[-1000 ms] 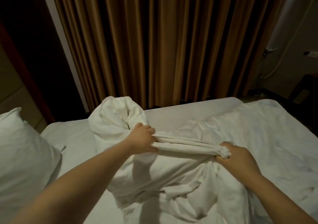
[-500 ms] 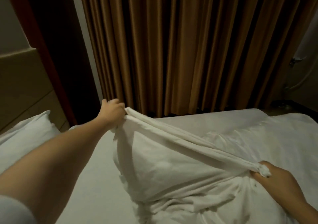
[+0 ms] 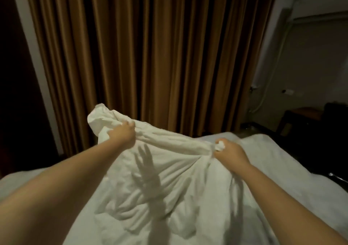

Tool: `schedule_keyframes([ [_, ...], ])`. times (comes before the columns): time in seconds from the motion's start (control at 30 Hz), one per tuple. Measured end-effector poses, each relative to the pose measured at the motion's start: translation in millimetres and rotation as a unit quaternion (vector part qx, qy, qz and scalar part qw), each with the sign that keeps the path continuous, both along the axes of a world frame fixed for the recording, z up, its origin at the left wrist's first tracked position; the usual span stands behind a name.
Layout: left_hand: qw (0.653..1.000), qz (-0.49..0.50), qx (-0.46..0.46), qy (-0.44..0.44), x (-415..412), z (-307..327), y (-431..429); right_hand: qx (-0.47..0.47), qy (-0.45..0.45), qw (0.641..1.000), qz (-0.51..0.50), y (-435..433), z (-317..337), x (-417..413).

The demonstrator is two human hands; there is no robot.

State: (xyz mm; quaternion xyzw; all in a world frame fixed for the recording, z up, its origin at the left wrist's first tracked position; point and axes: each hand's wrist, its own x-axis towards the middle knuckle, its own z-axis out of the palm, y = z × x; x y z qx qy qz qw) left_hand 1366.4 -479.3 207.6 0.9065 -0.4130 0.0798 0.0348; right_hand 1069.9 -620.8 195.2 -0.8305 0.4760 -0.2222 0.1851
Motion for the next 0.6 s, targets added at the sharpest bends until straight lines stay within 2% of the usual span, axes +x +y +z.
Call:
schedule_keyframes([
  [0.07,0.975,-0.061,0.016,0.213,-37,-39,10,0.061,-0.053,0.996,0.034,27,-36,5],
  [0.1,0.932,-0.043,0.023,0.359,-57,-56,17,0.082,-0.080,0.992,0.055,40,-51,10],
  [0.13,0.858,0.005,0.024,0.514,-75,-71,22,0.099,-0.106,0.987,0.074,53,-63,17],
  [0.17,0.775,0.046,0.025,0.630,-92,-83,25,0.113,-0.135,0.980,0.093,65,-73,24],
  [0.2,0.713,0.069,0.018,0.697,-108,-92,26,0.123,-0.160,0.973,0.108,75,-78,31],
  [0.23,0.676,0.075,0.002,0.733,-118,-98,24,0.131,-0.182,0.967,0.122,83,-81,39],
  [0.37,0.588,0.062,-0.100,0.801,-124,-88,19,0.140,-0.219,0.952,0.160,102,-86,60],
  [0.43,0.593,0.074,-0.114,0.794,-116,-76,28,0.156,-0.241,0.941,0.179,111,-90,70],
  [0.57,0.652,0.122,-0.132,0.737,-108,-58,61,0.203,-0.279,0.914,0.212,144,-95,100],
  [0.6,0.679,0.143,-0.139,0.707,-106,-53,72,0.216,-0.281,0.911,0.212,156,-94,109],
])
